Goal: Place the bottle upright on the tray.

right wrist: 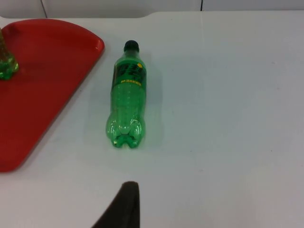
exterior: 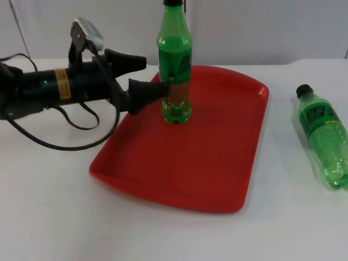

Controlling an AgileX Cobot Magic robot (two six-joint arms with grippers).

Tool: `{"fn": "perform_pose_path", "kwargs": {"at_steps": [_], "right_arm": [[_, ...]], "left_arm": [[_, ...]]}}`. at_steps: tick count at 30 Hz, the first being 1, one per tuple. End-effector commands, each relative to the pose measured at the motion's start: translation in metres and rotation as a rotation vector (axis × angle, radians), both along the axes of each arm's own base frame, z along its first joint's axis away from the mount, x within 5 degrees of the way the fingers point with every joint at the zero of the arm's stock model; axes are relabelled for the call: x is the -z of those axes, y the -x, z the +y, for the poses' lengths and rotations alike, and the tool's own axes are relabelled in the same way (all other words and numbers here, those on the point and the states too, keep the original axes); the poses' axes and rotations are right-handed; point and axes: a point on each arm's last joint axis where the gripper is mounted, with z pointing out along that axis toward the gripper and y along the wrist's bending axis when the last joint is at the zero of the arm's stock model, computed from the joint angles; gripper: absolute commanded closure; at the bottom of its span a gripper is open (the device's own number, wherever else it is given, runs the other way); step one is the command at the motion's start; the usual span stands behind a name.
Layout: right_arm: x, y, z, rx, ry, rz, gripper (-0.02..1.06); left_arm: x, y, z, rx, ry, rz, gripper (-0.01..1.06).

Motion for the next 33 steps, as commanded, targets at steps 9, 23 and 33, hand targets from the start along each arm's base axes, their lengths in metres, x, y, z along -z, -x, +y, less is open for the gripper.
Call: {"fn": "perform_pose_path", "kwargs": {"at_steps": [9, 23, 33], "right_arm": [[0.0, 0.0, 0.0, 0.006, 0.007, -0.007, -0.01], [0.0, 0.0, 0.0, 0.007, 0.006, -0.007, -0.01], [0.0, 0.0, 0.0, 0.007, 0.006, -0.007, -0.01]], "left_arm": [[-0.066, 0.01, 0.037, 0.092, -0.09, 0.098, 0.0], [-0.188, 0.033, 0.073, -0.053, -0.005, 0.174, 0.0], [-0.228, 0.045, 0.083, -0.127, 0.111, 0.262, 0.0]]}}
